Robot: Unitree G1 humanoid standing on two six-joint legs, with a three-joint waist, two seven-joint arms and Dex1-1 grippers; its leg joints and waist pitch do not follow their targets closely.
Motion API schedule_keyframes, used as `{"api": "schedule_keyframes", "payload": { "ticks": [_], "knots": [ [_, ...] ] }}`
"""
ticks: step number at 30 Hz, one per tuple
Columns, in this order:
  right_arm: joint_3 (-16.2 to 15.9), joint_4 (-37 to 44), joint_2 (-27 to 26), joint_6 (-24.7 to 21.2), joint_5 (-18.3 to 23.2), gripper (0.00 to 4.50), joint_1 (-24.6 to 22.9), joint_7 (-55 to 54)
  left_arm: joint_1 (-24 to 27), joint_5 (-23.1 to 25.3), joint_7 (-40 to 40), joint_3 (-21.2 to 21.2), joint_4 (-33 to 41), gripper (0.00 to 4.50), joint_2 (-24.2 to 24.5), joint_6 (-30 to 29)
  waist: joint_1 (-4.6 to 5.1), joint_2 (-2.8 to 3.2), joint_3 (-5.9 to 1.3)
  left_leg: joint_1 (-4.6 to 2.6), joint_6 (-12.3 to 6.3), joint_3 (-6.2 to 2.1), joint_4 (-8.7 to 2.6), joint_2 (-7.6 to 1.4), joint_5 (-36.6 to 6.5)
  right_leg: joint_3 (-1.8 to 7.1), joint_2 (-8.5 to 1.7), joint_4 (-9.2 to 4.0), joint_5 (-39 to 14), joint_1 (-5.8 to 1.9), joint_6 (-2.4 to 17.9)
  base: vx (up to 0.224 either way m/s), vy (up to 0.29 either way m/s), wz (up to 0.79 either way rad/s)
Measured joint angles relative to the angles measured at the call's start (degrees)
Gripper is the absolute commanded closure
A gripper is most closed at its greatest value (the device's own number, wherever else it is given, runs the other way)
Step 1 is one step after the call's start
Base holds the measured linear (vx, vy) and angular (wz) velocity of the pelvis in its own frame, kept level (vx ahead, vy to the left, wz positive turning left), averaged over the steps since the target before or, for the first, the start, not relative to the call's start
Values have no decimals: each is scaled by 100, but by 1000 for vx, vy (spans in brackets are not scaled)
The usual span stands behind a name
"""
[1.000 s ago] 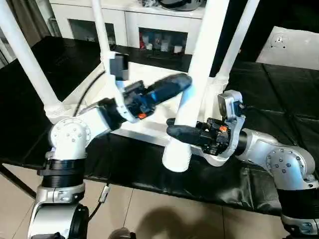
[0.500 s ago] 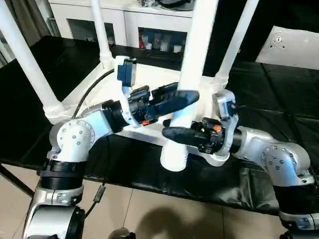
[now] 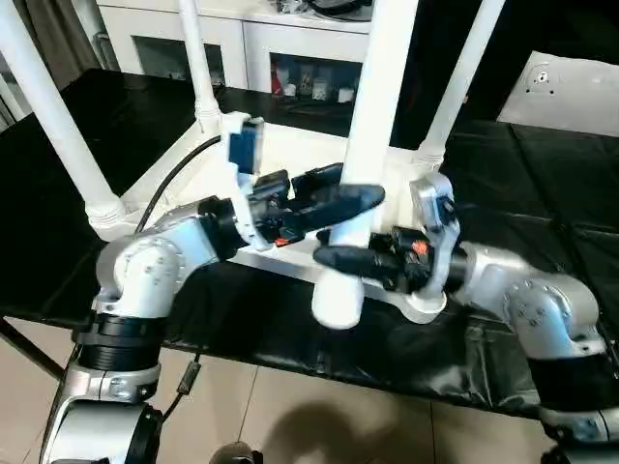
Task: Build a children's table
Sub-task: Move to table
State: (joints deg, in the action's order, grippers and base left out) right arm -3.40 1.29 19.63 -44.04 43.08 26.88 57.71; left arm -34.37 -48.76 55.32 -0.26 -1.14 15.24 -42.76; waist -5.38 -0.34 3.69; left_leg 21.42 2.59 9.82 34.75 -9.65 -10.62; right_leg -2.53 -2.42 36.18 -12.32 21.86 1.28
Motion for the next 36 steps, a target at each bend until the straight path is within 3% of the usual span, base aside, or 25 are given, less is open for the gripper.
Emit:
{"api": "schedule_keyframes", "payload": {
  "ticks": [9, 17, 30, 31, 34, 36],
  "knots": [
    [-136, -215, -66, 408, -437, 261, 80, -153, -8, 324, -169, -35, -218, 179, -36, 301, 7, -5, 2, 3, -1, 0, 0, 0, 0, 0, -1, 0, 0, 2, 0, 0, 0, 0],
    [-176, -270, -84, 583, -572, 261, 94, -122, -8, 402, -264, -6, -256, 246, -80, 360, 8, -17, 9, 4, -1, 1, 0, 0, 0, 0, -1, 0, 0, 3, 0, 0, 0, 0],
    [-135, -444, -179, 756, -759, 262, 254, -453, -38, 589, -845, 115, -268, 260, -341, 580, 14, -54, 11, 4, -1, 1, 0, -1, 0, -1, 0, 1, 1, 3, 2, 0, 0, 0],
    [-126, -468, -229, 788, -788, 206, 264, -556, -38, 640, -928, 116, -261, 260, -347, 641, 18, -64, 14, 3, -1, 1, 0, -2, 1, -2, 0, 3, 1, 4, 2, 0, 0, 0],
    [-118, -481, -342, 950, -1042, 185, 268, -942, -24, 853, -1301, 194, -211, 260, -320, 711, 30, -109, 16, 4, 0, 2, 0, -7, 1, -5, 2, 3, 1, 4, 2, 0, 0, 0],
    [-120, -477, -344, 995, -1166, 149, 243, -1044, 1, 1018, -1502, 263, -115, 261, -245, 756, 29, -128, 23, 5, 0, 5, -1, -8, 1, -5, 1, 3, 1, 6, 1, 0, 0, 0]
  ]
}}
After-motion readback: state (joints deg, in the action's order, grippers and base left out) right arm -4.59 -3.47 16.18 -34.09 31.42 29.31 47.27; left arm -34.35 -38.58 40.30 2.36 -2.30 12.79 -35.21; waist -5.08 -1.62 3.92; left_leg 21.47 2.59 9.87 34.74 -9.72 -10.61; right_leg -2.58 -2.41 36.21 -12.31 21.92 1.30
